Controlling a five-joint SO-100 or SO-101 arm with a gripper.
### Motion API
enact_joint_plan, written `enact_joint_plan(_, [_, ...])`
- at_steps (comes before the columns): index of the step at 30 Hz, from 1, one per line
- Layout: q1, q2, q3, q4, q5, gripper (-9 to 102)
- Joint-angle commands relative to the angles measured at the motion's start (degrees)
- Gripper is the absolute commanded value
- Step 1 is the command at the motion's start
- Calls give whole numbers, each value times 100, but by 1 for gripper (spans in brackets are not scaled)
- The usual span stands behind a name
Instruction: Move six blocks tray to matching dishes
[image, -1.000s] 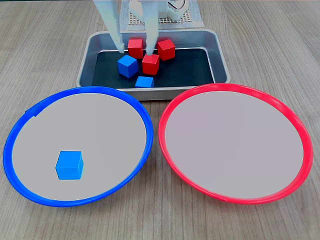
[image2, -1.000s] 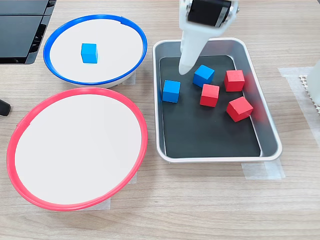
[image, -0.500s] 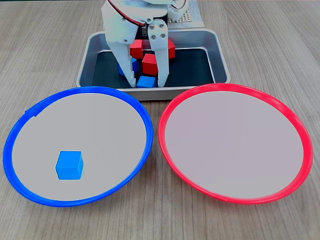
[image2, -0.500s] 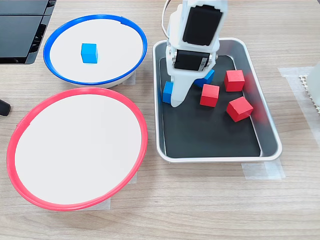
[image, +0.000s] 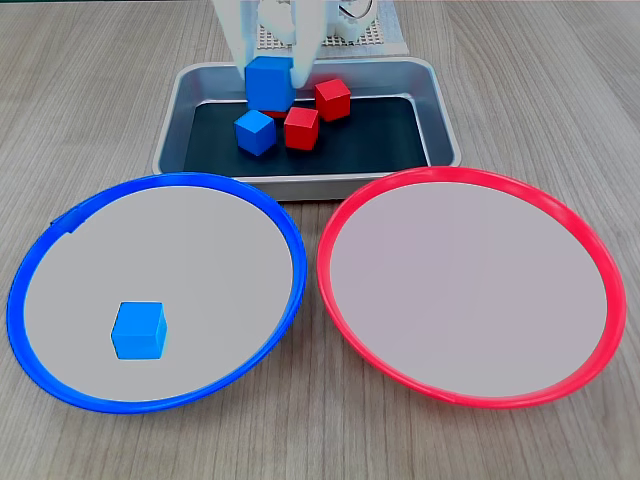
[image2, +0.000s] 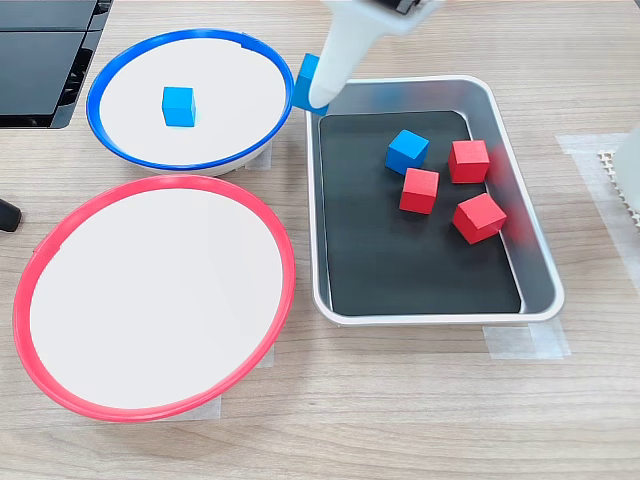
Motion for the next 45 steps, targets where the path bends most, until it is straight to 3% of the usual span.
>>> enact_joint_plan(1, [211,-246,-105,-1512,62,1])
enact_joint_plan(6, [439,-1134,-519,-1986,-88,20])
enact_joint_plan(11, [519,-1063,-562,-1819,-141,20])
enact_joint_plan(12, [527,-879,-466,-1600,-211,18])
enact_joint_plan(14, [510,-483,-211,-1143,-360,3])
enact_joint_plan(17, [431,308,431,-62,-932,0])
enact_joint_plan(20, [211,1151,1626,334,-1591,0])
enact_joint_plan(25, [26,1617,2575,492,-1028,11])
enact_joint_plan(32, [-149,1591,3032,360,167,15])
enact_joint_plan(45, [35,1020,3349,-773,-141,17])
